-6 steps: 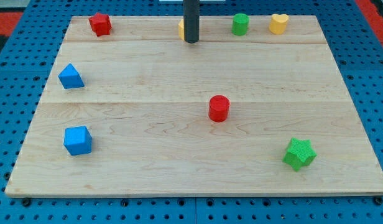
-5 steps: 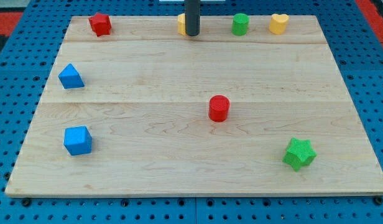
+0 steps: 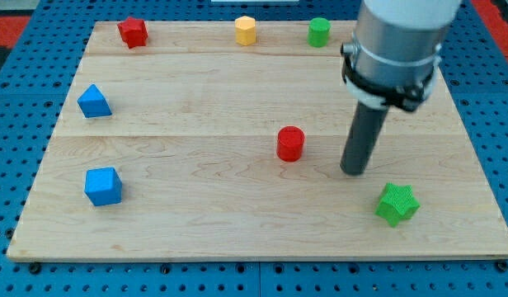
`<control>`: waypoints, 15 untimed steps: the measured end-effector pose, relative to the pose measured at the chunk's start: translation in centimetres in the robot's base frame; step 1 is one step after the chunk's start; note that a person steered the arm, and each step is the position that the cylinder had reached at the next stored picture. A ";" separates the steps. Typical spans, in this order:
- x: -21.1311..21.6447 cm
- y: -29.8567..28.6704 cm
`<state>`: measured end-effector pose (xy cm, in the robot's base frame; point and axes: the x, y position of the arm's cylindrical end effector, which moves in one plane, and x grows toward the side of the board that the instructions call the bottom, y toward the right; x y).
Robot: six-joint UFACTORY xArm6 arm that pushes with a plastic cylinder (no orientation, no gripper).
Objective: Move the green star below the yellow hexagon
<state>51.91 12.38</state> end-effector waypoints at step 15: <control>2.5 -0.2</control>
<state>54.39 12.14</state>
